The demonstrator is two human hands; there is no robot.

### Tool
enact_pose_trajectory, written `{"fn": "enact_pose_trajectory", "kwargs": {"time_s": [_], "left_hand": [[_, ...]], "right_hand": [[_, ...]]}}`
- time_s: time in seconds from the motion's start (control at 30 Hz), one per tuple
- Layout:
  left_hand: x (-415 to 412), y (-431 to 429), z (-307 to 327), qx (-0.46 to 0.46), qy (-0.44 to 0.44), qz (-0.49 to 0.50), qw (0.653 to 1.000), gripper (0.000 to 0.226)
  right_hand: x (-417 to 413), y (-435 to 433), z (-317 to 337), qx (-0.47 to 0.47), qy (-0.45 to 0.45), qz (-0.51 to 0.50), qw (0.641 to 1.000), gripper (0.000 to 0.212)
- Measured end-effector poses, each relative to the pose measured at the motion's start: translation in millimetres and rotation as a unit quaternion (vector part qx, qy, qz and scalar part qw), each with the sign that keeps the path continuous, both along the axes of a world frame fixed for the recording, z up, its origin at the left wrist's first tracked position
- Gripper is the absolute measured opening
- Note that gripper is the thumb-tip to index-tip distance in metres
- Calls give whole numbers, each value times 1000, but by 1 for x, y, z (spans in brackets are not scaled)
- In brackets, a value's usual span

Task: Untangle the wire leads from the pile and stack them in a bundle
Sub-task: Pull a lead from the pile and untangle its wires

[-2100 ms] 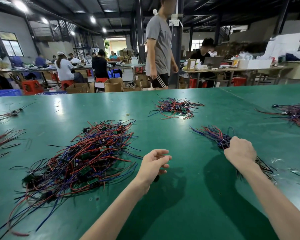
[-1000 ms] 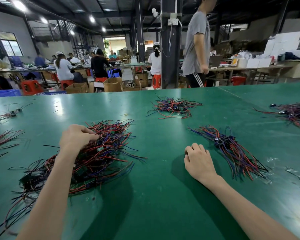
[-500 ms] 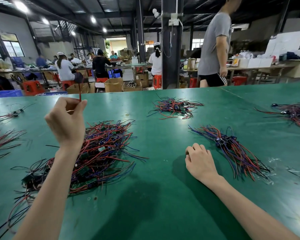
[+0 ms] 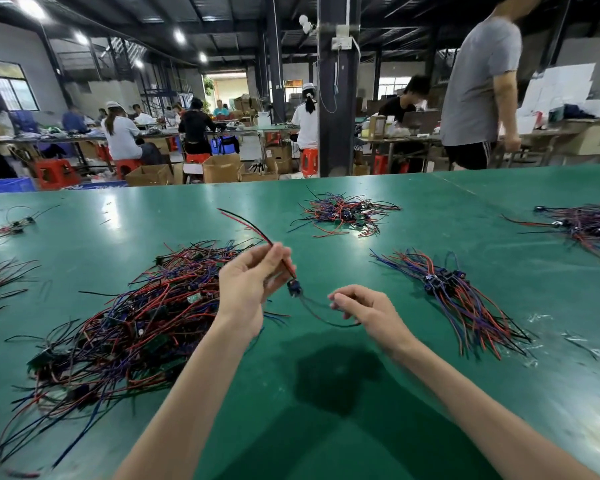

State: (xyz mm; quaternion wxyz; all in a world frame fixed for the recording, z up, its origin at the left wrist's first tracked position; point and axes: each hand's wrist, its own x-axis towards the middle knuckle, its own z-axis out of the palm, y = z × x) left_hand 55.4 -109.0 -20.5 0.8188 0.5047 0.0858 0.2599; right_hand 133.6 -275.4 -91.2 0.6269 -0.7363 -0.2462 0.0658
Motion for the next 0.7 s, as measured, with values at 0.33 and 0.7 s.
{"fn": "enact_pose_trajectory", "kwargs": {"time_s": [0.33, 0.7], "left_hand": [[4, 2, -30, -129, 43, -68, 988, 9], [10, -9, -45, -182, 73, -118, 973, 14]], "right_hand": [[-15, -5, 11, -154, 43, 245, 956, 19], [-22, 4, 13, -72, 108, 183, 975, 15]]}}
